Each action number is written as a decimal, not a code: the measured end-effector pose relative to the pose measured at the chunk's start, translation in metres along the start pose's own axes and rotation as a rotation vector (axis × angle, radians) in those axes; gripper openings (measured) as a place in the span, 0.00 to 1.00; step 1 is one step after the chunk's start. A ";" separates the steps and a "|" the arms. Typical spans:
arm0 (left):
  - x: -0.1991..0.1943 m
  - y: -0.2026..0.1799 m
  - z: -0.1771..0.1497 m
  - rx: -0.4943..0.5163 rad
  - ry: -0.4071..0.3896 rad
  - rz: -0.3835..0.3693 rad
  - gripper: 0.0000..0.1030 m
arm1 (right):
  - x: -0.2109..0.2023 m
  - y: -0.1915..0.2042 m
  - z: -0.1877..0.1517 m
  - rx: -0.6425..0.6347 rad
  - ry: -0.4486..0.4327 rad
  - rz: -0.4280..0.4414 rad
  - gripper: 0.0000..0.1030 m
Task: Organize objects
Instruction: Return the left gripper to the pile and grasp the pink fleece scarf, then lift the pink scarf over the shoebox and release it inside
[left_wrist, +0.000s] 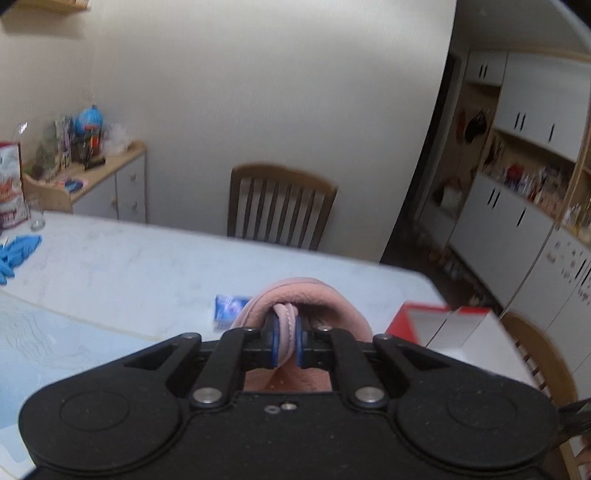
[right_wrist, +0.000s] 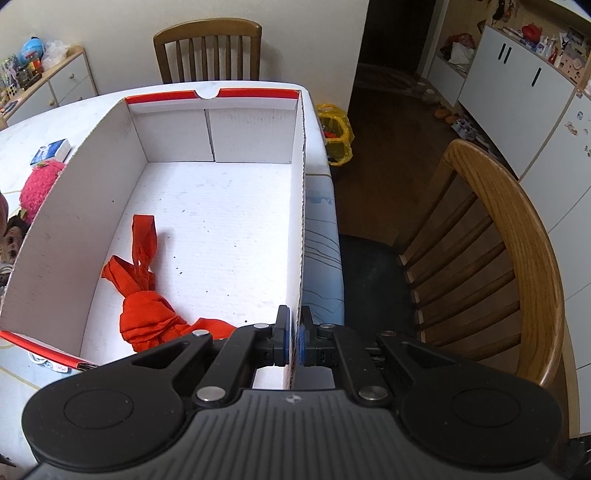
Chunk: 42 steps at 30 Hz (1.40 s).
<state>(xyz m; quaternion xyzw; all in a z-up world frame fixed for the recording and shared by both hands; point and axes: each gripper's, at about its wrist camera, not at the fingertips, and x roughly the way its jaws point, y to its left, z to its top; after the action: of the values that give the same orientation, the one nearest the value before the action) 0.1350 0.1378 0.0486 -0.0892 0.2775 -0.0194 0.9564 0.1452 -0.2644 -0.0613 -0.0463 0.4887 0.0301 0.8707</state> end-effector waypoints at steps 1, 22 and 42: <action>-0.004 -0.005 0.003 -0.004 -0.015 -0.010 0.05 | 0.000 0.000 0.000 -0.002 -0.002 0.004 0.04; 0.004 -0.162 0.013 0.126 -0.033 -0.352 0.05 | 0.001 -0.008 0.000 -0.040 -0.024 0.065 0.04; 0.080 -0.229 -0.044 0.156 0.163 -0.460 0.05 | 0.003 -0.013 -0.001 -0.045 -0.032 0.086 0.04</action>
<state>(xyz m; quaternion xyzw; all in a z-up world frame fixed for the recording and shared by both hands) 0.1822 -0.1014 0.0109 -0.0740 0.3240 -0.2649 0.9052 0.1474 -0.2772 -0.0641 -0.0442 0.4755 0.0791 0.8750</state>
